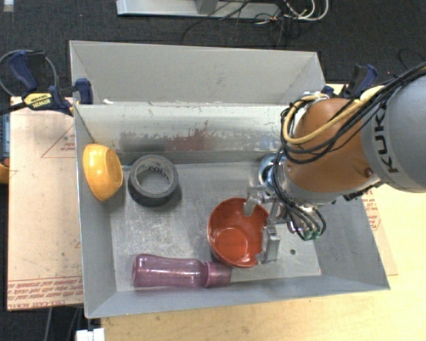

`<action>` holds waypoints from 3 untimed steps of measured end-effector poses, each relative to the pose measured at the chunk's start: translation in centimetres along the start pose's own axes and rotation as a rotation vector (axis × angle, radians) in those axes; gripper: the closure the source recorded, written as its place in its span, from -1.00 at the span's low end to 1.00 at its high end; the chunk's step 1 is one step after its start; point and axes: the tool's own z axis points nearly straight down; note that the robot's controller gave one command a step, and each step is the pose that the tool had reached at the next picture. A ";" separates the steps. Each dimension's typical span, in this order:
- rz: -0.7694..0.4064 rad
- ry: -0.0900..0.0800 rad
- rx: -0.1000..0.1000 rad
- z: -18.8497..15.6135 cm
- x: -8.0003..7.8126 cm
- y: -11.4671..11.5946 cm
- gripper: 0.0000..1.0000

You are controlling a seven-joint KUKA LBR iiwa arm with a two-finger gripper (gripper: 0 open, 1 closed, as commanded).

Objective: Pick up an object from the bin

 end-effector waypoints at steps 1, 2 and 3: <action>0.270 0.013 -0.001 2.5 2.9 1.5 -1.00; -0.001 -0.011 -0.002 8.7 2.2 2.5 -1.00; 0.266 0.002 -0.003 8.5 2.3 3.3 1.00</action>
Offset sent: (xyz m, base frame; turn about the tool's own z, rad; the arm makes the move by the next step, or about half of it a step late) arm -0.0258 0.0233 -0.0895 -0.0026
